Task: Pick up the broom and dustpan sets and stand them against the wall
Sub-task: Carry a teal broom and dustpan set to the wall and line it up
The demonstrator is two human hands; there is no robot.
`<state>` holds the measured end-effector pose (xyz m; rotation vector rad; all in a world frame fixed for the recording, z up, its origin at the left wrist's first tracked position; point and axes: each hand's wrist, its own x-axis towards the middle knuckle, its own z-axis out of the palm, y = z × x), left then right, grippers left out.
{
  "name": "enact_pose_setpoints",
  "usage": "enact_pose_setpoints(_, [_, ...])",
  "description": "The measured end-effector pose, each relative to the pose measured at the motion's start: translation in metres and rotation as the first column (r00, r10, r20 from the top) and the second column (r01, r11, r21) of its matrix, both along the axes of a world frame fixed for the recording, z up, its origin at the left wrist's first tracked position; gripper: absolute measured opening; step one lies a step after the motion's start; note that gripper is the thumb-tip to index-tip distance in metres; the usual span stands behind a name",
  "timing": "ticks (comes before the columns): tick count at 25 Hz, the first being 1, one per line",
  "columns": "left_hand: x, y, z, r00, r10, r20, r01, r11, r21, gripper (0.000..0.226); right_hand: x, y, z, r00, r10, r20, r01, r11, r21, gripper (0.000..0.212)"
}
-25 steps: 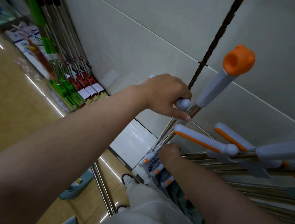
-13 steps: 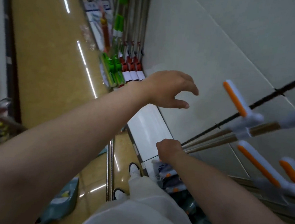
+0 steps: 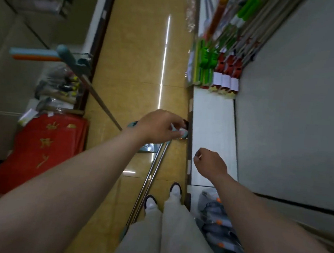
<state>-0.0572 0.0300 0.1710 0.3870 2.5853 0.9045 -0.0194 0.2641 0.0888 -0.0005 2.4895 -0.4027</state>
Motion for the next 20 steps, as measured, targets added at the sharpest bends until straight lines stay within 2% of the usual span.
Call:
enact_pose_setpoints(2, [0.007, -0.016, -0.041, 0.958, 0.26, 0.118, -0.27, 0.96, 0.073, 0.024, -0.005, -0.012, -0.033, 0.998, -0.049, 0.048, 0.053, 0.996, -0.078, 0.02])
enact_pose_setpoints(5, [0.007, -0.027, -0.103, 0.852, 0.478, 0.212, -0.505, 0.858, 0.096, 0.018, -0.015, -0.027, -0.09, 0.991, -0.112, 0.076, 0.123, 0.98, -0.157, 0.025])
enact_pose_setpoints(10, [0.027, -0.034, -0.242, 0.71, 0.624, 0.327, -0.658, 0.753, -0.008, 0.021, -0.032, -0.042, -0.202, 0.973, -0.17, 0.154, 0.203, 0.95, -0.239, 0.03])
enact_pose_setpoints(16, [0.101, -0.023, -0.434, 0.329, 0.775, 0.539, -0.877, 0.463, -0.13, 0.015, -0.018, -0.059, -0.371, 0.877, -0.251, 0.409, 0.369, 0.898, -0.24, 0.021])
enact_pose_setpoints(18, [0.118, -0.017, -0.488, 0.273, 0.779, 0.564, -0.892, 0.424, -0.155, 0.014, -0.006, -0.063, -0.42, 0.85, -0.264, 0.456, 0.398, 0.888, -0.229, 0.021])
enact_pose_setpoints(20, [0.128, -0.014, -0.529, 0.26, 0.779, 0.57, -0.891, 0.421, -0.169, 0.016, 0.007, -0.066, -0.459, 0.835, -0.277, 0.476, 0.416, 0.883, -0.216, 0.026])
